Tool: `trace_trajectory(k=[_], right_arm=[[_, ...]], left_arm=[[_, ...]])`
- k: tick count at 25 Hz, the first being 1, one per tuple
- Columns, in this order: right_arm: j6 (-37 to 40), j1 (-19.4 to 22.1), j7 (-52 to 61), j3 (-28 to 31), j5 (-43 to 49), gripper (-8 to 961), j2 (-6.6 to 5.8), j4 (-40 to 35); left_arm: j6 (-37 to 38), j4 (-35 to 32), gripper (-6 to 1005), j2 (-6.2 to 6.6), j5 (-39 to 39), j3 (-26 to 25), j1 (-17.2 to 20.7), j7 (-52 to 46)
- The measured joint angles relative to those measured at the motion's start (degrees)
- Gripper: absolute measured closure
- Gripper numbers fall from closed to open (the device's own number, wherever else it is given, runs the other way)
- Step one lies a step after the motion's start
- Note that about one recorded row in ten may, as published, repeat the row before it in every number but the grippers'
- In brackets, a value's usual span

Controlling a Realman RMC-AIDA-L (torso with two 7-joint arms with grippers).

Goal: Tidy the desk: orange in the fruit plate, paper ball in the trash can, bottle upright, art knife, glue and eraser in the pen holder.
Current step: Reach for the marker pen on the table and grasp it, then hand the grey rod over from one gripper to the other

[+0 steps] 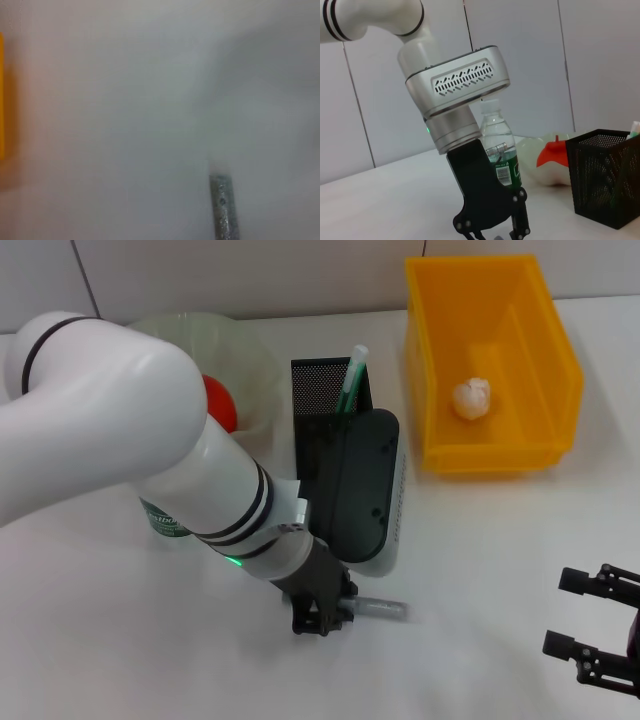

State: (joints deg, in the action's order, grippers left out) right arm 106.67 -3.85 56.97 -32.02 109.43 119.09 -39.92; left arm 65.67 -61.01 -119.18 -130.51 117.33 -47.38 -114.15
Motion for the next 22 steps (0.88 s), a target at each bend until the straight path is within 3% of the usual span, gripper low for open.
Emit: trace_trajectory(k=[13,22], right_arm=[[0.3,-0.5,1.2,0.6,0.6,230,0.0,-0.2],[3.2,-1.1,1.3,8.6,0.2,231,-0.11,-0.7]], left_arm=[[0.7,-0.6,842,0.0,1.4,-1.8,-0.1,0.6],[4.8,-9.7,859,0.24,3.9,-11.4,4.8,1.8]])
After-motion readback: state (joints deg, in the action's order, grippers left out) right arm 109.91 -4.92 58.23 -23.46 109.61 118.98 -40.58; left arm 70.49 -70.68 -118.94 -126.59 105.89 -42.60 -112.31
